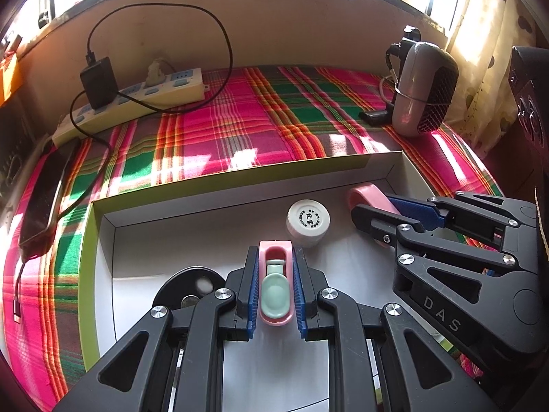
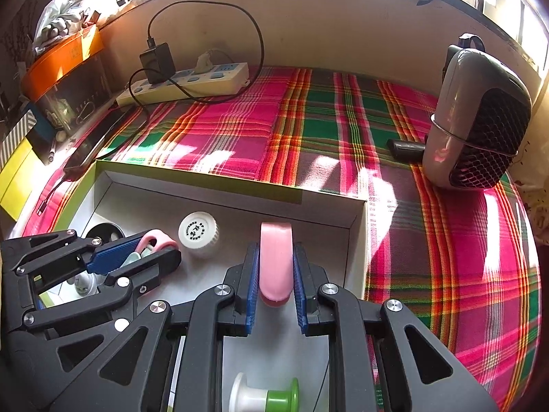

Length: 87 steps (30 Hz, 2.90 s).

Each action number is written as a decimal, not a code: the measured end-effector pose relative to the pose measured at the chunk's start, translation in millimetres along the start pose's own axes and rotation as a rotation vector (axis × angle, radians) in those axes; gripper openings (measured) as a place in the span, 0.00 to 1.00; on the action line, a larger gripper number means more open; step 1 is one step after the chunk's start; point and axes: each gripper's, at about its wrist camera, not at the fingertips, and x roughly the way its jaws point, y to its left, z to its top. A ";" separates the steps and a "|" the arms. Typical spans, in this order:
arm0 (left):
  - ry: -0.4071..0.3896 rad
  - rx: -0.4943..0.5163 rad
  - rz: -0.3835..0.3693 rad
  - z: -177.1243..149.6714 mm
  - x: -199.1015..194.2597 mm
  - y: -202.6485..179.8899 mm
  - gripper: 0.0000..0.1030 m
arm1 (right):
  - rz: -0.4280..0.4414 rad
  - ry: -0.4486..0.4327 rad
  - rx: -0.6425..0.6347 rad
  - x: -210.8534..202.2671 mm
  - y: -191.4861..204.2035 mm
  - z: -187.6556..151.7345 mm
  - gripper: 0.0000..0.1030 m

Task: Organize objects

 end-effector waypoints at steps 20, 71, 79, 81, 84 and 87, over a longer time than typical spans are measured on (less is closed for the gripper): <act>-0.020 -0.008 0.007 -2.0 -15.8 2.0 0.21 | -0.026 -0.026 0.024 -14.1 2.7 -4.3 0.30; -0.099 -0.181 -0.014 -140.6 -125.2 55.3 0.26 | 0.008 -0.063 0.077 -99.8 72.7 -125.8 0.57; -0.086 -0.173 -0.044 -143.8 -123.4 52.3 0.27 | -0.054 -0.025 0.058 -88.6 80.2 -132.8 0.57; -0.077 -0.167 -0.053 -144.2 -121.1 50.8 0.27 | -0.063 -0.019 0.060 -86.8 79.1 -134.4 0.57; -0.069 -0.163 -0.070 -143.5 -118.9 48.8 0.27 | -0.104 -0.012 0.046 -85.1 76.9 -136.8 0.57; -0.064 -0.153 -0.088 -142.1 -117.3 45.8 0.30 | -0.111 -0.008 0.051 -84.8 72.2 -140.2 0.57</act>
